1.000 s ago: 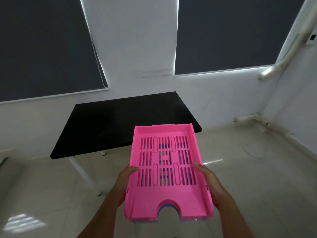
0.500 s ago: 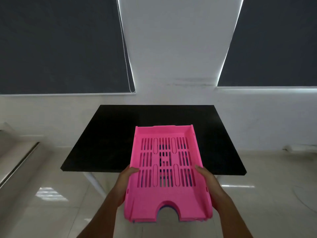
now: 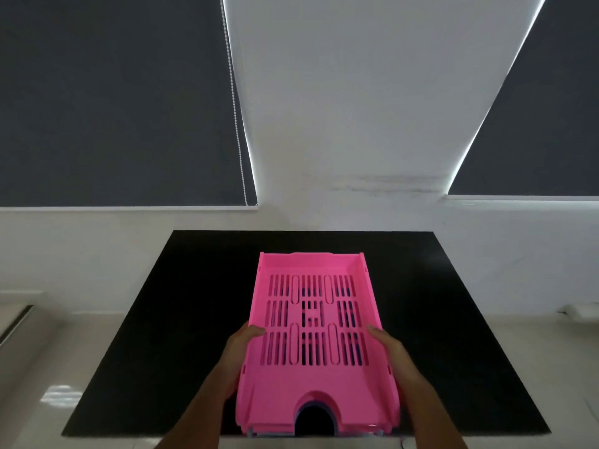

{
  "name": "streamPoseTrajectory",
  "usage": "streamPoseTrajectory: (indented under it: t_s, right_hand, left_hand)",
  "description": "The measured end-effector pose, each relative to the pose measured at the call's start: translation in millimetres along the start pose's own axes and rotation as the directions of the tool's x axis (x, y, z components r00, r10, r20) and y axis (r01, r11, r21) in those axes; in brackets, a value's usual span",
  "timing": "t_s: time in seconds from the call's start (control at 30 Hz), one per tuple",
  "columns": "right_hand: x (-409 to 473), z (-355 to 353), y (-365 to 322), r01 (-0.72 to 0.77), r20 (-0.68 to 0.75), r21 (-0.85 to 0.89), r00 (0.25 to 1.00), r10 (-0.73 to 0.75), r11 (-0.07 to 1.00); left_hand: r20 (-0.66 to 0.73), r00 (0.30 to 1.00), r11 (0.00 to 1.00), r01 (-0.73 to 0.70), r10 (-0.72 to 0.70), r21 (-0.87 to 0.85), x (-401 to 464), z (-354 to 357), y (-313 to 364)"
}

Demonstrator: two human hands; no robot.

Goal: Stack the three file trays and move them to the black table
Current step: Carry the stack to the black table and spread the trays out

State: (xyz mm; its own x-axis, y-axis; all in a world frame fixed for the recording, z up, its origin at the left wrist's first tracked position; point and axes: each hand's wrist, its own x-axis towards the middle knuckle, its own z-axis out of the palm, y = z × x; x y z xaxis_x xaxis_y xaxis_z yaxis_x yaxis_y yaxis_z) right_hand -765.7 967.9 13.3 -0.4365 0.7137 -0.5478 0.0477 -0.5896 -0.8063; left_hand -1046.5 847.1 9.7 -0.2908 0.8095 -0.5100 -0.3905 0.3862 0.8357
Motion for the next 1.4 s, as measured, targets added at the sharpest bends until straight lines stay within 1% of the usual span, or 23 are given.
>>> streamPoseTrajectory:
  t_s: [0.13,0.27,0.33,0.43,0.53,0.6,0.63,0.7,0.73,0.8,0.9,1.03,1.1,1.2,1.4]
  right_hand:
    - [34.5,7.8,-16.8,-0.047,-0.009,0.064,0.999,0.048,0.997]
    - [61.6,8.1,-33.4,-0.063,0.001,0.106,0.998,0.064,0.992]
    - [73.0,8.2,-42.1,-0.072,-0.008,0.081,0.997,0.073,0.994]
    - [85.9,8.8,-52.6,-0.079,-0.037,0.025,0.996,0.079,0.997]
    - [95.6,8.0,-61.6,-0.076,-0.085,-0.056,0.994,0.071,0.996]
    - [98.1,8.6,-65.5,-0.043,-0.131,-0.134,0.991,0.025,0.990]
    - [97.7,9.6,-67.8,-0.003,-0.166,-0.186,0.986,-0.029,0.982]
    - [95.5,14.8,-75.4,0.102,-0.230,-0.328,0.956,-0.184,0.939]
    - [95.6,18.0,-79.5,0.153,-0.233,-0.396,0.937,-0.260,0.905]
    - [98.0,23.7,-84.5,0.218,-0.207,-0.485,0.912,-0.353,0.847]
    - [99.8,25.8,-88.7,0.244,-0.192,-0.527,0.899,-0.394,0.814]
    - [99.0,9.6,-95.2,0.291,-0.164,-0.523,0.888,-0.429,0.802]
    - [99.4,-5.2,-98.5,0.298,-0.174,-0.537,0.876,-0.450,0.789]
    - [97.5,-32.5,-102.1,0.286,-0.214,-0.571,0.853,-0.476,0.770]
    - [83.5,-100.6,-111.0,0.259,-0.277,-0.608,0.817,-0.506,0.750]
  left_hand:
    - [0.000,1.000,0.999,0.027,-0.027,0.018,39.9,-4.8,23.7]
    - [0.031,0.999,1.000,0.014,-0.015,0.028,60.1,-0.6,38.3]
    - [0.033,0.999,0.998,0.017,-0.019,0.052,71.0,1.5,43.7]
    - [-0.015,1.000,0.997,0.023,-0.022,0.072,82.1,2.2,49.7]
    - [-0.028,1.000,0.993,-0.004,0.008,0.121,87.4,5.5,55.5]
    - [-0.074,0.996,0.987,-0.044,0.056,0.157,90.6,9.2,59.2]
    - [-0.112,0.990,0.980,-0.069,0.091,0.186,92.4,12.2,61.0]
    - [-0.172,0.971,0.958,-0.115,0.163,0.261,93.5,19.5,66.4]
    - [-0.193,0.962,0.947,-0.130,0.191,0.293,93.7,22.9,69.2]
    - [-0.216,0.952,0.937,-0.142,0.218,0.320,94.0,27.2,72.7]
    - [-0.233,0.944,0.932,-0.149,0.234,0.331,90.6,32.2,78.9]
    - [-0.210,0.940,0.905,-0.171,0.268,0.389,89.6,41.6,93.7]
    - [-0.187,0.939,0.888,-0.188,0.288,0.420,92.5,53.3,99.1]
    - [-0.145,0.940,0.865,-0.214,0.309,0.453,99.3,81.6,98.2]
    - [-0.103,0.931,0.844,-0.267,0.351,0.466,114.7,153.6,83.3]
